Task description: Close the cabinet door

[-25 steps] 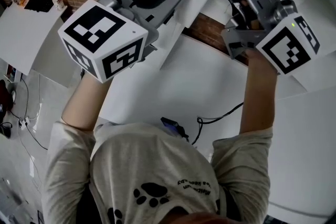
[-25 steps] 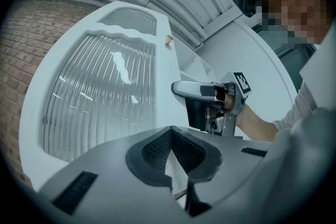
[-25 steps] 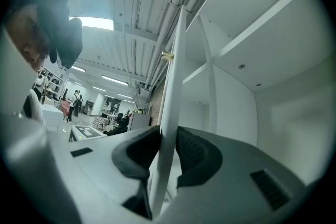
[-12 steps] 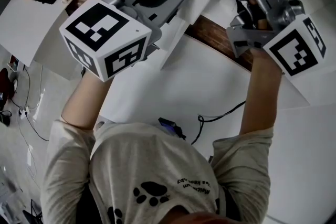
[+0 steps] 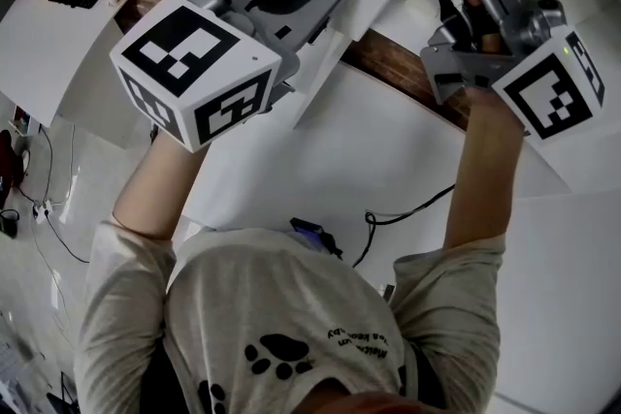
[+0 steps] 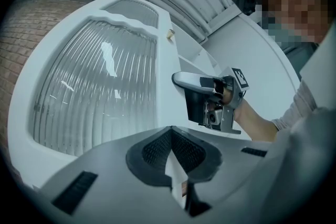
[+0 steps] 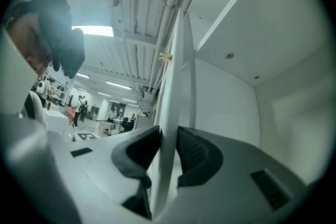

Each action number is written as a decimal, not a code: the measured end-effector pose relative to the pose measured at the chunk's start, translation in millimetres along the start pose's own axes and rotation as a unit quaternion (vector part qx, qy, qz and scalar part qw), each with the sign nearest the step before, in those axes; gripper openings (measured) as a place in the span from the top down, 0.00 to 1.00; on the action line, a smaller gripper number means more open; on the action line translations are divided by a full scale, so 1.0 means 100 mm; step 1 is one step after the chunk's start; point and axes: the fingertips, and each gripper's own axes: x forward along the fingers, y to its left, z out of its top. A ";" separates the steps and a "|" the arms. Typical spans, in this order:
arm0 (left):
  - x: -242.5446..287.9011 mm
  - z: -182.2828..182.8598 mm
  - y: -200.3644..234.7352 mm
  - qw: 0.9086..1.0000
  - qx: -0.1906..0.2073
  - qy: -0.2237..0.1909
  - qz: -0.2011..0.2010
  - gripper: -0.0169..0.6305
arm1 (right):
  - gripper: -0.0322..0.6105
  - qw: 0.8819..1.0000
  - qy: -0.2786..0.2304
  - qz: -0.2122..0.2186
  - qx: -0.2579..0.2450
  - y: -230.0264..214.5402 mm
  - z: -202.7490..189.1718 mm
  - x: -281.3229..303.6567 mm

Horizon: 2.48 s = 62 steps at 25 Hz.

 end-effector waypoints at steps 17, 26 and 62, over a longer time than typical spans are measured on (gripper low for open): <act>0.09 -0.04 0.12 1.000 -0.002 -0.002 -0.015 0.96 | 0.72 0.991 0.000 -0.124 -0.047 -0.21 0.00 -0.16; 0.16 -0.08 0.15 1.000 0.005 0.000 -0.018 0.96 | 0.72 0.981 0.016 -0.188 -0.043 -0.33 -0.12 -0.44; -0.38 -0.11 -0.05 0.999 -0.025 0.004 -0.043 0.96 | 0.94 0.948 -0.006 -0.310 0.072 0.68 -0.82 -1.01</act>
